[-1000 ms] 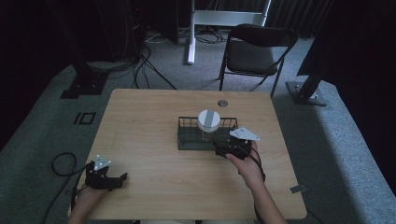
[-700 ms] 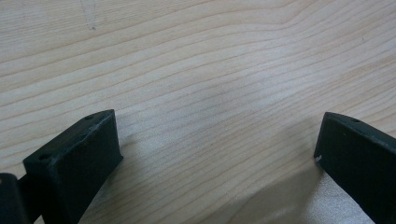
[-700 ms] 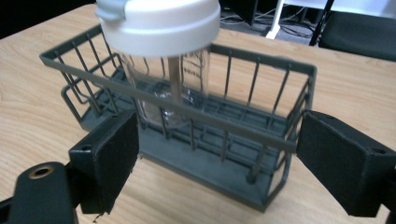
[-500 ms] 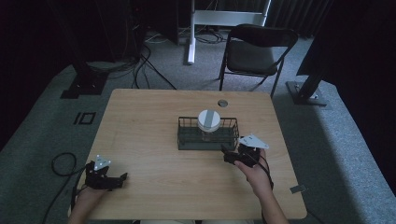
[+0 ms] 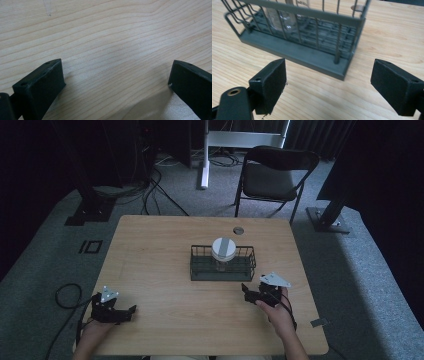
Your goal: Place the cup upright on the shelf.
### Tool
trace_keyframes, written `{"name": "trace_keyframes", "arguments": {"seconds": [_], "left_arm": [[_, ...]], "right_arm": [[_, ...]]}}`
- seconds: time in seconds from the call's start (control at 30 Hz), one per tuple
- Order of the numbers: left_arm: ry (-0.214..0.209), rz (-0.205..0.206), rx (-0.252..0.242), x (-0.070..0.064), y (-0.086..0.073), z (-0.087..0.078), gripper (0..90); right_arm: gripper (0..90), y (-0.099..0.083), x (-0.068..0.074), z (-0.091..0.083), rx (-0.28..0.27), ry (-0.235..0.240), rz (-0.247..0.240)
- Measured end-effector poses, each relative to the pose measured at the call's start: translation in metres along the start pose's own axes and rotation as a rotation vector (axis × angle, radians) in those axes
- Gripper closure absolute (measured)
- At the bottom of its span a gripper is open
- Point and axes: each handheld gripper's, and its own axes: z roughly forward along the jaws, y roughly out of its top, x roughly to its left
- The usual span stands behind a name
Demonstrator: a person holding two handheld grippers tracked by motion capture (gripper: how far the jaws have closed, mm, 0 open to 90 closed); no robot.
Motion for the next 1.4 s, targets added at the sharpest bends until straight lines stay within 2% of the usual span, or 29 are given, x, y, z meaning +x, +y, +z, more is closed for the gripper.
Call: {"name": "trace_keyframes", "arguments": {"seconds": [0.2, 0.43, 0.63, 1.23, 1.4], "left_arm": [[0.0, 0.0, 0.0, 0.0, 0.0, 0.0, 0.5], [0.0, 0.002, 0.001, 0.0, 0.0, 0.0, 0.5], [0.0, 0.002, 0.001, 0.0, 0.0, 0.0, 0.5], [0.0, 0.002, 0.001, 0.0, 0.0, 0.0, 0.5], [0.0, 0.002, 0.001, 0.0, 0.0, 0.0, 0.5]], "right_arm": [[12.8, -0.014, -0.008, 0.001, 0.032, -0.009, 0.006], [12.8, -0.021, -0.014, 0.001, 0.058, -0.024, 0.016], [12.9, -0.029, -0.022, 0.003, 0.085, -0.062, 0.014], [12.7, -0.04, -0.041, 0.003, 0.149, -0.134, 0.075], [12.7, -0.041, -0.044, 0.002, 0.163, -0.156, 0.076]]}}
